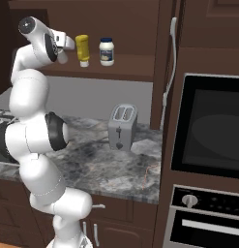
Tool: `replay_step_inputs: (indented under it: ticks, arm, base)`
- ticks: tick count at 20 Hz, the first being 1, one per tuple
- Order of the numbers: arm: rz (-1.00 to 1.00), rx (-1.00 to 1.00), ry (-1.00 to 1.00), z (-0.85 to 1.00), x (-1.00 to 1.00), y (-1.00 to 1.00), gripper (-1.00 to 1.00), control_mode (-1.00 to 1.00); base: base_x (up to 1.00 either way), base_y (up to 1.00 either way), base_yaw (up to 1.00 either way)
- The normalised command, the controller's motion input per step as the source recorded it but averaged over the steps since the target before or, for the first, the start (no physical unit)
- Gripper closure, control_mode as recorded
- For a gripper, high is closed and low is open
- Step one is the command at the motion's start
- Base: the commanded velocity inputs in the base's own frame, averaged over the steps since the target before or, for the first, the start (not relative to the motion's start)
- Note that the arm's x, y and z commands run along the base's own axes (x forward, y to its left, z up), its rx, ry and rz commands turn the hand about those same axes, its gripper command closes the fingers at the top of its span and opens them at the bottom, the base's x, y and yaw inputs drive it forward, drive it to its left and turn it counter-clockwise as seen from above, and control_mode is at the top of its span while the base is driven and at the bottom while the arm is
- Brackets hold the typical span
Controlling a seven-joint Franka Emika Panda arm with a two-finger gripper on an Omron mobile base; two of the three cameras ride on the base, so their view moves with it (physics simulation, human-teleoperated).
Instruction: There are various items on the counter. Only move the condiments/shakers into the cabinet.
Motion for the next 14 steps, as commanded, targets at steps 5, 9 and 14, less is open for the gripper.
replay_step_inputs:
  ticks: [5, 9, 14]
  arm:
    - [0.00, 0.00, 0.01, -0.16, 0.07, 0.00, 1.00, -1.00]
    - [0.00, 0.00, 0.01, -0.12, 0.13, 0.00, 1.00, -1.00]
    - [0.00, 0.00, 0.02, -0.13, 0.13, 0.00, 1.00, -1.00]
  base:
    - [0.00, 0.00, 0.00]
    - [0.00, 0.00, 0.00]
    - [0.00, 0.00, 0.00]
